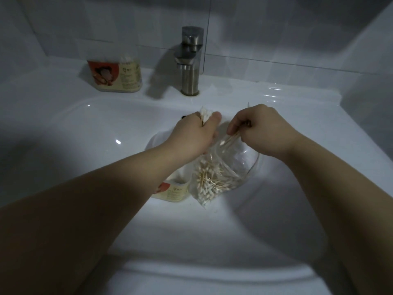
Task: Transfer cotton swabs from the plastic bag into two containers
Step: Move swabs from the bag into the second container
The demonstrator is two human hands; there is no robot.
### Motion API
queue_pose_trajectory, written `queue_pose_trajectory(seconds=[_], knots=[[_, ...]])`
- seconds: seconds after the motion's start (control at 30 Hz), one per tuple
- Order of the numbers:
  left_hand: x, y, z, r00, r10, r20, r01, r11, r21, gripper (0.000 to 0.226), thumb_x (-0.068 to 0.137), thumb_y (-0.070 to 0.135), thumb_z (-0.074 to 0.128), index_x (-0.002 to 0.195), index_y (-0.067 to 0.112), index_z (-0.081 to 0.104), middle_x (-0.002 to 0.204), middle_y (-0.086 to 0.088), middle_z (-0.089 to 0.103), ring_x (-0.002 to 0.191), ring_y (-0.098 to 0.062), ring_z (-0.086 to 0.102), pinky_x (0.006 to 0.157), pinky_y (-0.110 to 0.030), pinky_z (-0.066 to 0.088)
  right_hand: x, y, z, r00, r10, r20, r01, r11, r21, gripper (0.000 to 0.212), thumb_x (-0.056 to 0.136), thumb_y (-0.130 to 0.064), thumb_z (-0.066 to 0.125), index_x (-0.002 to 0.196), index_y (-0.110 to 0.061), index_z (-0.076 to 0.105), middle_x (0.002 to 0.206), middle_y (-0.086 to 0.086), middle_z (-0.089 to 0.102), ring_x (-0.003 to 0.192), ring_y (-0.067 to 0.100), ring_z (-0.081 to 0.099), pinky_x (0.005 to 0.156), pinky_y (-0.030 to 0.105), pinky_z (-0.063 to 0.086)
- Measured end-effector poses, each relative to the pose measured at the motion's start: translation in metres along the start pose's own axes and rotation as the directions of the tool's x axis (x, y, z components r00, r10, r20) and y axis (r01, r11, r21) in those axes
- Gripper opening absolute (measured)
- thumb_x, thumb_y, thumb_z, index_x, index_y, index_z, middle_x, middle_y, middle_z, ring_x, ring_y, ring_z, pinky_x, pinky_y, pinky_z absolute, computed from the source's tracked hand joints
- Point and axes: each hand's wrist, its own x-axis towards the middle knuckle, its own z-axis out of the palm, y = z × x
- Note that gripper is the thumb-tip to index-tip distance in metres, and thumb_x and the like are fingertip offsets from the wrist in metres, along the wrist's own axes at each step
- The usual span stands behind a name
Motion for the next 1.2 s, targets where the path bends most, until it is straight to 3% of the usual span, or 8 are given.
queue_pose_trajectory(seconds=[0.1,0.17,0.3,0.57,0.73,0.87,1.07,1.2], knots=[[-0.001,0.0,0.001,0.992,0.04,0.123,-0.029,0.996,-0.089,0.033,0.097,0.043,0.066,0.077,0.017,0.069,0.072,0.001,0.072,0.075,-0.015,0.074,0.067,-0.036,0.064,-0.001,-0.001,-0.001,1.0,-0.019,0.002,0.019,0.999,0.029,0.042,0.081,0.002,0.049,0.074,-0.033,0.071,0.063,-0.022,0.066,0.063,-0.007,0.06,0.056,0.007,0.041],[-0.004,-0.001,0.002,0.975,0.056,0.216,-0.035,0.995,-0.097,0.023,0.09,0.031,0.077,0.071,0.021,0.068,0.067,0.001,0.068,0.075,-0.016,0.074,0.073,-0.04,0.065,-0.002,-0.002,0.0,0.999,-0.047,0.013,0.046,0.996,0.074,0.042,0.081,0.004,0.05,0.077,-0.031,0.072,0.072,-0.018,0.07,0.064,-0.005,0.06,0.06,0.009,0.042],[-0.006,-0.001,0.003,0.969,0.017,0.245,0.015,0.992,-0.127,0.006,0.092,0.01,0.074,0.097,0.007,0.071,0.089,-0.009,0.077,0.082,-0.021,0.078,0.077,-0.042,0.065,-0.002,-0.003,0.002,0.997,-0.075,0.031,0.072,0.994,0.078,0.036,0.085,0.003,0.052,0.086,-0.026,0.074,0.079,-0.016,0.071,0.067,-0.009,0.061,0.062,0.005,0.041],[-0.008,0.0,0.003,0.951,-0.042,0.307,0.092,0.984,-0.152,0.003,0.099,0.007,0.065,0.098,0.008,0.068,0.095,-0.011,0.077,0.083,-0.021,0.078,0.079,-0.041,0.065,0.001,0.006,0.0,0.998,0.017,0.064,-0.025,0.992,0.12,0.024,0.084,-0.006,0.065,0.084,-0.028,0.076,0.064,-0.014,0.067,0.055,-0.002,0.06,0.06,0.016,0.045],[-0.009,0.001,0.004,0.944,-0.032,0.327,0.078,0.988,-0.131,0.013,0.101,0.008,0.055,0.106,0.012,0.066,0.095,-0.014,0.076,0.082,-0.025,0.078,0.076,-0.042,0.065,0.001,0.005,0.002,0.999,-0.002,0.052,-0.005,0.991,0.132,0.023,0.085,-0.007,0.069,0.084,-0.029,0.076,0.064,-0.023,0.067,0.054,-0.002,0.06,0.054,0.01,0.046],[-0.01,0.0,0.004,0.933,-0.081,0.35,0.13,0.984,-0.119,0.017,0.104,0.013,0.056,0.111,0.004,0.068,0.087,-0.016,0.077,0.074,-0.023,0.078,0.065,-0.028,0.062,0.001,0.006,0.001,0.997,0.038,0.061,-0.046,0.989,0.142,0.028,0.082,-0.009,0.072,0.1,-0.032,0.074,0.077,-0.013,0.073,0.061,0.002,0.066,0.056,0.014,0.052],[-0.009,-0.001,0.005,0.933,-0.13,0.336,0.171,0.981,-0.093,0.015,0.101,0.015,0.062,0.102,0.003,0.072,0.088,-0.013,0.078,0.076,-0.022,0.078,0.069,-0.031,0.064,0.001,0.009,0.002,0.981,0.164,0.107,-0.186,0.952,0.242,0.026,0.078,-0.001,0.073,0.098,-0.018,0.074,0.07,0.004,0.075,0.055,0.015,0.066,0.058,0.023,0.054],[-0.009,-0.001,0.004,0.93,-0.14,0.339,0.19,0.975,-0.118,0.016,0.1,0.015,0.063,0.096,0.003,0.072,0.08,-0.011,0.077,0.076,-0.025,0.078,0.07,-0.034,0.064,0.002,0.009,0.002,0.968,0.221,0.123,-0.252,0.852,0.459,0.012,0.081,0.009,0.071,0.088,-0.001,0.073,0.065,0.012,0.065,0.056,0.02,0.061,0.059,0.026,0.055]])
